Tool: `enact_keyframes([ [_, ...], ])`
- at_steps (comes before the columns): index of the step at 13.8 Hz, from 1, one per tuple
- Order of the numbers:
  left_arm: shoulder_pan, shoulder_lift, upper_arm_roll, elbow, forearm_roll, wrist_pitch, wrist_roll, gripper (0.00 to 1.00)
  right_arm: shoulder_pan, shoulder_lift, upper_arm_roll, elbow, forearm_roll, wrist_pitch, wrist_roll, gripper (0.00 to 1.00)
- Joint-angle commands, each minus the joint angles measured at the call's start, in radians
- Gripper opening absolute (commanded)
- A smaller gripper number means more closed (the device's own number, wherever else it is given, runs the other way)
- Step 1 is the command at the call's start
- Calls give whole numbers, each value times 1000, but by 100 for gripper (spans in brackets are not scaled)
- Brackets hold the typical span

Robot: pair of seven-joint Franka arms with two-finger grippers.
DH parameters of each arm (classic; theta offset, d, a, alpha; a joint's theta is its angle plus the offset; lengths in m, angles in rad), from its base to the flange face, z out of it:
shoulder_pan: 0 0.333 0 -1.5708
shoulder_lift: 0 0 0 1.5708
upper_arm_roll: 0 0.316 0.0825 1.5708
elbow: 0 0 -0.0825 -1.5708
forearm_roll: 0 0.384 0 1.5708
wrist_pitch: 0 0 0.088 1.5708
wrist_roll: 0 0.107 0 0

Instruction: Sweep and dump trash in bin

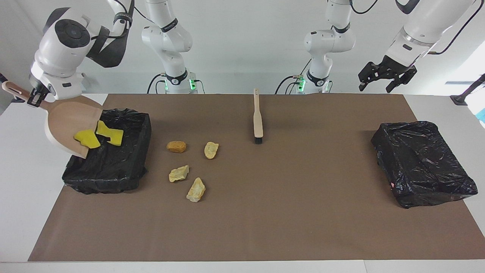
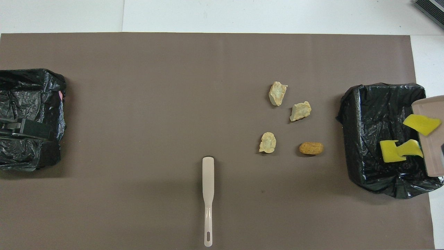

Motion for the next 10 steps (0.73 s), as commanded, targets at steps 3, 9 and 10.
enact_keyframes([
  [3, 40, 19, -9, 16, 26, 36, 6, 100, 31, -29, 4, -22, -91, -47, 10, 0],
  [9, 40, -8, 11, -16, 28, 33, 0, 100, 42, -37, 10, 24, 75, -76, 55, 0],
  [10, 40, -8, 9, -14, 28, 33, 0, 100, 42, -37, 12, 26, 133, -78, 89, 0],
])
